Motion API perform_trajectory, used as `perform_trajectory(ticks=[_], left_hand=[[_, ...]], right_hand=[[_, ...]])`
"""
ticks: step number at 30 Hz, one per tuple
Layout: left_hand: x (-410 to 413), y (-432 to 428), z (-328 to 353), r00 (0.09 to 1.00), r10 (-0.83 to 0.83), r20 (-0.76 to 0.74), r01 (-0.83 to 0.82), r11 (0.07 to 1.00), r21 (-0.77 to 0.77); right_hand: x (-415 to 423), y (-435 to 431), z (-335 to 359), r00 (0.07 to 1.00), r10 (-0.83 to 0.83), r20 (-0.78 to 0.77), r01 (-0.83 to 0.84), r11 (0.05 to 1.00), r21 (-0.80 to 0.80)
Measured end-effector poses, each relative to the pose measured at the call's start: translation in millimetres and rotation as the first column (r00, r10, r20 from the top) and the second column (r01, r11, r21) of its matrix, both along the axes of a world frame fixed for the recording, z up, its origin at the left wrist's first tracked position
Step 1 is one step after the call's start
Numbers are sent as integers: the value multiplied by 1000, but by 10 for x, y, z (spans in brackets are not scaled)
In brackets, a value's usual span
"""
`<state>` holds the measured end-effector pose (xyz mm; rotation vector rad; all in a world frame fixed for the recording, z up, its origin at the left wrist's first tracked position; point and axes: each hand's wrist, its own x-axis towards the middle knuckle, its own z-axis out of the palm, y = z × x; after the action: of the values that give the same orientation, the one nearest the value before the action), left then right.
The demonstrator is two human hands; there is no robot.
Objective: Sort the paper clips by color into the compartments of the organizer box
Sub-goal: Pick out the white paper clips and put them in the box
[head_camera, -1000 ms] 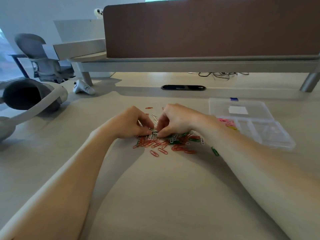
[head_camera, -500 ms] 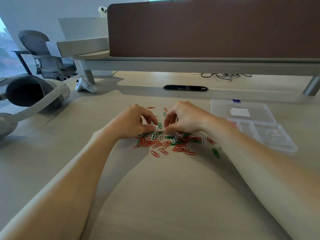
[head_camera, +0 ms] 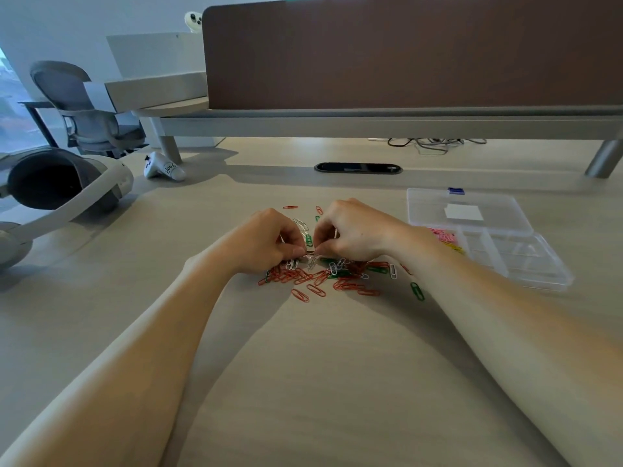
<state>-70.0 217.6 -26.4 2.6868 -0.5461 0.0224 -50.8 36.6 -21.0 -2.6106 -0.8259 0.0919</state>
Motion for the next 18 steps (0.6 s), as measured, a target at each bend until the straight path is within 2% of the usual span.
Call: perform_trajectory(ticks=[7,13,18], left_hand=[[16,19,7,1000,27,4,-25,968,-250],[-44,-16,33,1000,7,22,-1,972,-236],[-36,-17,27,996,67,53,-43,929,-368]], right_hand=[[-33,-68,91,998,-45,-36,49,993,106],[-54,-34,79,997,-67,-41,74,976,203],[-62,-61,65,971,-50,-234,141,910,390]])
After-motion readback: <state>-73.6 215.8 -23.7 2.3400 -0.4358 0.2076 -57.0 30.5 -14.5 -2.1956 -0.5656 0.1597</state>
